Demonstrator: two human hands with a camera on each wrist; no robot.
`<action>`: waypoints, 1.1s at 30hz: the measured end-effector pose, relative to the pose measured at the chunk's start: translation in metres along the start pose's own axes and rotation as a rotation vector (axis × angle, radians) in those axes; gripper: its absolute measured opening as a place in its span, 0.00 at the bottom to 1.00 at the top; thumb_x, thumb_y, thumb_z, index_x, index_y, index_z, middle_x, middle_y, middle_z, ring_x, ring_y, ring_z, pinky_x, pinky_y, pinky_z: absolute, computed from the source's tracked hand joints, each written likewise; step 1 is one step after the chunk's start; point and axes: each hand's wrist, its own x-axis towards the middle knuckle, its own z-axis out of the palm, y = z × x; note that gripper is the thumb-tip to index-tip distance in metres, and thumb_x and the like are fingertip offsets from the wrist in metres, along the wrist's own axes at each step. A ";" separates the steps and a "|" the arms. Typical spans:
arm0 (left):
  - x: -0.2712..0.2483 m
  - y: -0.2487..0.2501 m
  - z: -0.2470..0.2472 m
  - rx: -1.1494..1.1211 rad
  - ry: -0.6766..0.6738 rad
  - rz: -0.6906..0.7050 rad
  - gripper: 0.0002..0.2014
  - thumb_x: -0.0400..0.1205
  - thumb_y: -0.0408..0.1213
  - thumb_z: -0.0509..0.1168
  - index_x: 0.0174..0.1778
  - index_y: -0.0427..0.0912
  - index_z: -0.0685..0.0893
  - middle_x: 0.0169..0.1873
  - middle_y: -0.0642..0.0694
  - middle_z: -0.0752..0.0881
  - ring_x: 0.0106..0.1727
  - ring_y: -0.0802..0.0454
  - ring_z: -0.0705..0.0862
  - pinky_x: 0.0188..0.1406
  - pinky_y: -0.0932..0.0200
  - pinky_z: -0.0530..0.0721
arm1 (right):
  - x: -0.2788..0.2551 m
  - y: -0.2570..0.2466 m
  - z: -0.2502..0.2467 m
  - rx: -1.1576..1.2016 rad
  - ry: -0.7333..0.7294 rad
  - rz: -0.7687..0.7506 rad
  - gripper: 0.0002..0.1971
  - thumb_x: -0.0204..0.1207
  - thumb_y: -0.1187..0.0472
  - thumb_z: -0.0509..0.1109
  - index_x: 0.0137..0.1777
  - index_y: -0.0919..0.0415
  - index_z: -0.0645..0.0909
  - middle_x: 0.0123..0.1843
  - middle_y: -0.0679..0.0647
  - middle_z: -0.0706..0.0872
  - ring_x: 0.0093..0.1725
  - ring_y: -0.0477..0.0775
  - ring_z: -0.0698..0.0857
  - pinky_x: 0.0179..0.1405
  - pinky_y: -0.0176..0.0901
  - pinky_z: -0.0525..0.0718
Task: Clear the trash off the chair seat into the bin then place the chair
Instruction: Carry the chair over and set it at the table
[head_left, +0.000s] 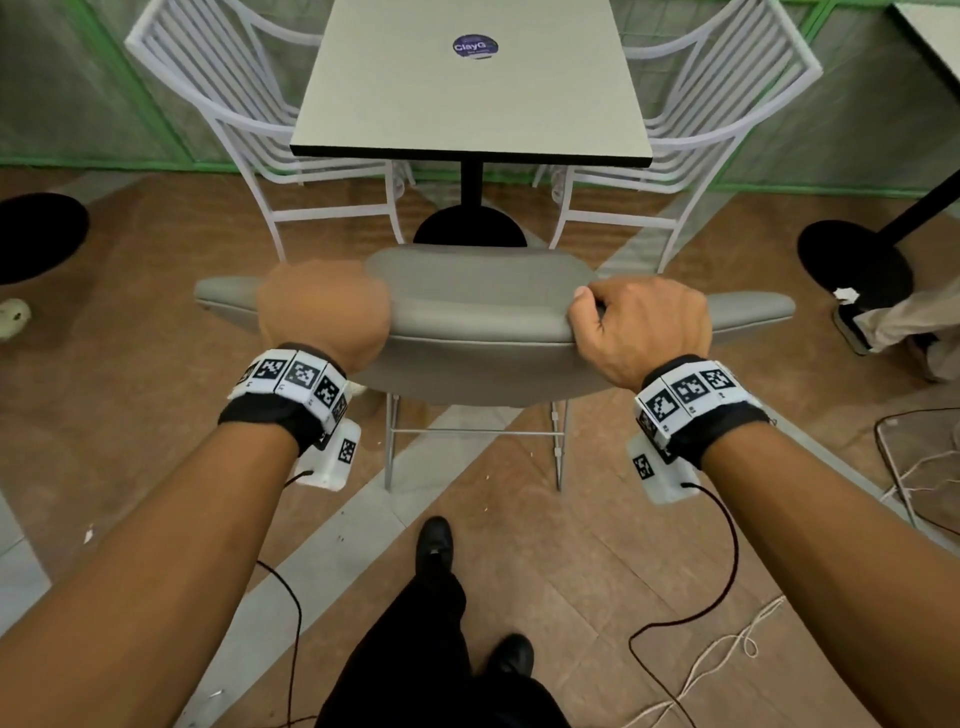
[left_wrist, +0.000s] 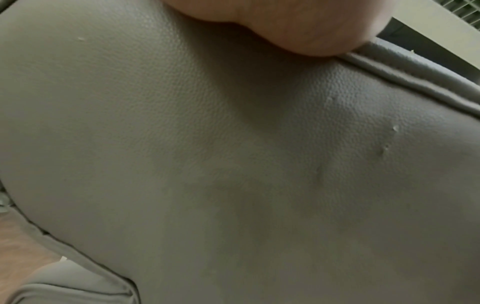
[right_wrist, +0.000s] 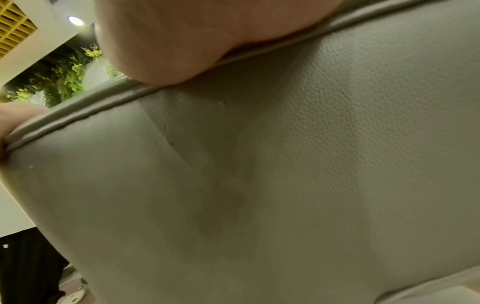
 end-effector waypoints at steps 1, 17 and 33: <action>0.010 -0.001 0.003 0.003 -0.001 0.010 0.17 0.76 0.44 0.52 0.27 0.41 0.80 0.23 0.44 0.75 0.26 0.39 0.73 0.32 0.54 0.64 | 0.010 0.000 0.003 0.003 0.001 0.000 0.25 0.80 0.45 0.54 0.27 0.61 0.73 0.22 0.50 0.70 0.24 0.60 0.73 0.25 0.40 0.63; 0.161 -0.009 0.060 -0.025 -0.014 0.065 0.20 0.77 0.46 0.49 0.27 0.40 0.79 0.20 0.43 0.75 0.24 0.41 0.73 0.29 0.54 0.69 | 0.167 0.005 0.051 0.011 -0.013 0.013 0.23 0.79 0.45 0.52 0.28 0.58 0.73 0.22 0.50 0.73 0.25 0.58 0.74 0.26 0.39 0.63; 0.263 -0.006 0.095 -0.031 0.009 0.071 0.18 0.78 0.43 0.54 0.28 0.38 0.79 0.23 0.41 0.77 0.25 0.42 0.69 0.30 0.53 0.61 | 0.281 0.015 0.089 0.008 -0.001 0.041 0.24 0.79 0.46 0.52 0.27 0.60 0.72 0.21 0.53 0.75 0.24 0.60 0.75 0.25 0.39 0.63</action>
